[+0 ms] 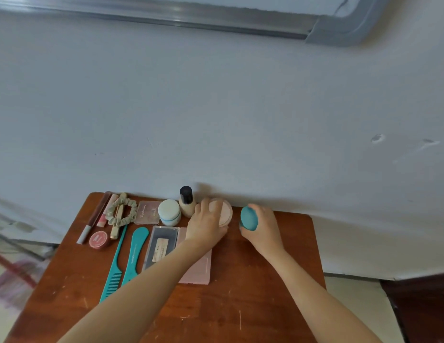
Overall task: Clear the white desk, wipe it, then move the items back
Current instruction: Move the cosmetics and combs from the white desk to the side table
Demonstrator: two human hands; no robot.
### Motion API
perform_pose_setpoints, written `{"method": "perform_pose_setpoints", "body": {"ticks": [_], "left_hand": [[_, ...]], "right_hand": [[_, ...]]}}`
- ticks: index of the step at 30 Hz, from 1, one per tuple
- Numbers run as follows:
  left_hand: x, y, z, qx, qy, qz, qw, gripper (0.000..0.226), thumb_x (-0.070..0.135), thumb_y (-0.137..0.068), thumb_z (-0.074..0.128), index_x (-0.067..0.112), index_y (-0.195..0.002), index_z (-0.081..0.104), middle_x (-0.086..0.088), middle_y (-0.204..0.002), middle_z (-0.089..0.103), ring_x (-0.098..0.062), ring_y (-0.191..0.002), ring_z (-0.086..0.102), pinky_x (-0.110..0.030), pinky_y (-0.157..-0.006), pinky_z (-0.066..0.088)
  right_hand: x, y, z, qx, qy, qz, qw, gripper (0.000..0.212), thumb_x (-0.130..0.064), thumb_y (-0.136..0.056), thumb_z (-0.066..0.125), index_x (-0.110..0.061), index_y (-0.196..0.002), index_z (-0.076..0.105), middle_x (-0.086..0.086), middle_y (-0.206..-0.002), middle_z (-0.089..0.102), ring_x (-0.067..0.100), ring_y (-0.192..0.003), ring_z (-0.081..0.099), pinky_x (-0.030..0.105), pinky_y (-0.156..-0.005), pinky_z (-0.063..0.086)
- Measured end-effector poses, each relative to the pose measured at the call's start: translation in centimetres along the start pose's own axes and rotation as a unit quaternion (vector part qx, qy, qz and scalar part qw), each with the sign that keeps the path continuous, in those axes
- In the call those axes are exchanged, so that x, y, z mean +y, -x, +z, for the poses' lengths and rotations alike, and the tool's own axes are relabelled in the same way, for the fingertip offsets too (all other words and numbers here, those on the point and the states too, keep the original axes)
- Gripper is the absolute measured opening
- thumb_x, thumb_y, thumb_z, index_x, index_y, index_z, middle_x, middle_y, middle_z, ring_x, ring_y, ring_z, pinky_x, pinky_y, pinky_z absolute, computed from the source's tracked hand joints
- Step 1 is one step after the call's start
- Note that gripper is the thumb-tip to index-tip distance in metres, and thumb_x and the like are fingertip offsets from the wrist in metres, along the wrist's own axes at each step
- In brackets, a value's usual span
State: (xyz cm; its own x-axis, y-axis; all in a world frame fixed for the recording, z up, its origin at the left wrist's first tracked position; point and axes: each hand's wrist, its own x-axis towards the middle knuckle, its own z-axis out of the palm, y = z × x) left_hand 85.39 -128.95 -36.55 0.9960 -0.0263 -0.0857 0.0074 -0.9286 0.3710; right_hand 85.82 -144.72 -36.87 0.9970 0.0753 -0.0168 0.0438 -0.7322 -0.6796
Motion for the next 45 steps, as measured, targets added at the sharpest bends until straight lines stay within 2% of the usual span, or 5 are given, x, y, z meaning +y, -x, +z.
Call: {"method": "perform_pose_setpoints", "body": {"ticks": [13,21,31,39,45], "left_hand": [[-0.2,1.6,-0.4,-0.007,-0.11,0.035,0.993,0.052,0.034,-0.087,0.046,0.016,-0.134,0.031,-0.011,-0.143,0.025,-0.029,-0.121,0.034,-0.033,-0.092,0.04],[-0.3,5.3,-1.8,0.019,-0.081,0.044,0.996,0.052,0.037,-0.089,0.044,0.019,-0.136,0.031,-0.007,-0.149,0.023,-0.027,-0.133,0.026,-0.035,-0.102,0.036],[-1.1,9.9,-3.4,0.037,-0.045,0.024,0.998,0.05,0.036,-0.089,0.048,0.026,-0.136,0.033,-0.002,-0.147,0.029,-0.022,-0.135,0.026,-0.038,-0.106,0.034],[-0.3,11.5,-2.6,0.031,-0.023,0.107,0.993,0.05,0.035,-0.09,0.047,0.021,-0.137,0.035,-0.001,-0.143,0.035,-0.019,-0.133,0.029,-0.033,-0.108,0.03],[2.4,12.0,-2.6,0.0,-0.013,0.231,0.973,0.05,0.035,-0.093,0.041,0.021,-0.14,0.031,-0.001,-0.147,0.03,-0.019,-0.135,0.025,-0.034,-0.109,0.027]], "right_hand": [[0.0,0.5,-0.4,0.034,0.054,-0.025,0.998,0.064,-0.028,-0.071,0.076,-0.014,-0.127,0.048,0.013,-0.125,0.043,0.027,-0.117,0.039,0.027,-0.092,0.035],[0.0,5.0,-2.4,0.048,0.103,0.005,0.994,0.062,-0.035,-0.081,0.066,-0.017,-0.134,0.039,0.01,-0.136,0.036,0.022,-0.127,0.032,0.029,-0.104,0.033],[-0.9,8.5,-3.2,0.068,0.112,-0.021,0.991,0.059,-0.036,-0.084,0.061,-0.017,-0.135,0.038,0.01,-0.139,0.035,0.022,-0.13,0.03,0.029,-0.104,0.035],[0.1,13.4,-3.9,0.092,0.101,0.05,0.989,0.057,-0.039,-0.085,0.059,-0.021,-0.135,0.036,0.007,-0.142,0.031,0.02,-0.132,0.029,0.029,-0.104,0.035],[0.1,19.2,-6.4,0.164,0.105,0.138,0.971,0.056,-0.039,-0.085,0.058,-0.023,-0.134,0.037,0.007,-0.137,0.034,0.019,-0.128,0.03,0.032,-0.103,0.036]]}}
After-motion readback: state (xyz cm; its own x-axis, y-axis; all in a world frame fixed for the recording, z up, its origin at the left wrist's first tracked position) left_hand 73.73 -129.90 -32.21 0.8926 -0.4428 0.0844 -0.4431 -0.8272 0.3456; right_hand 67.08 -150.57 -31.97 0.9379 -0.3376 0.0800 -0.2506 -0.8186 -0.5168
